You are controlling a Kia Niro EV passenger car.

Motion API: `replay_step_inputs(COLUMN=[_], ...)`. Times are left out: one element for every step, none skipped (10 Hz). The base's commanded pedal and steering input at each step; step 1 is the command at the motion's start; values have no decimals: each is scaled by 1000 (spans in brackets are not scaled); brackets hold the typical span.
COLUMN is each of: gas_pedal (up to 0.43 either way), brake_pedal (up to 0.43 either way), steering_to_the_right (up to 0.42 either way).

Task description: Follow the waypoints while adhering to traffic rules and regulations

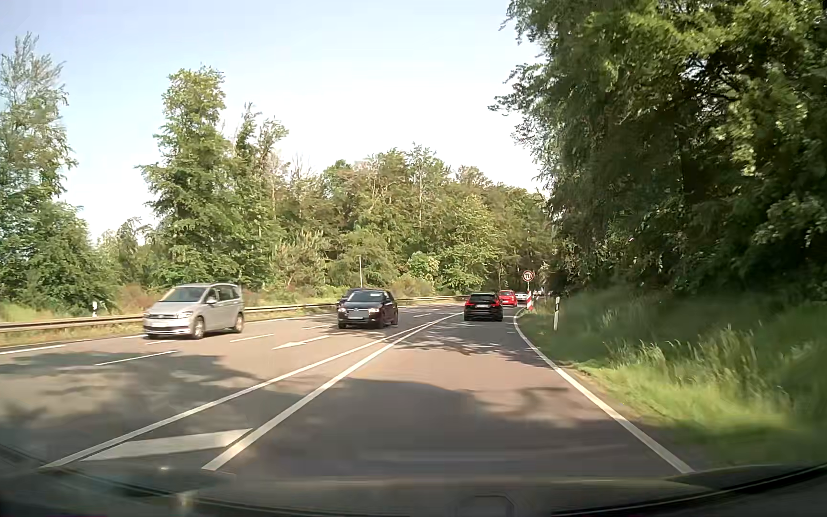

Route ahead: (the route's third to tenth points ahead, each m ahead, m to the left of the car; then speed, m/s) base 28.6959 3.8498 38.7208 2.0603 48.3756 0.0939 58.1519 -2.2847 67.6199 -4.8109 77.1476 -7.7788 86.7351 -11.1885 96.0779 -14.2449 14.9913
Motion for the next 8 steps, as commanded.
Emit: replay_step_inputs(gas_pedal=[138, 138, 138, 138, 138, 138, 138, 138], brake_pedal=[24, 24, 24, 24, 24, 24, 24, 24], steering_to_the_right=[18, 19, 19, 19, 19, 19, 19, 19])
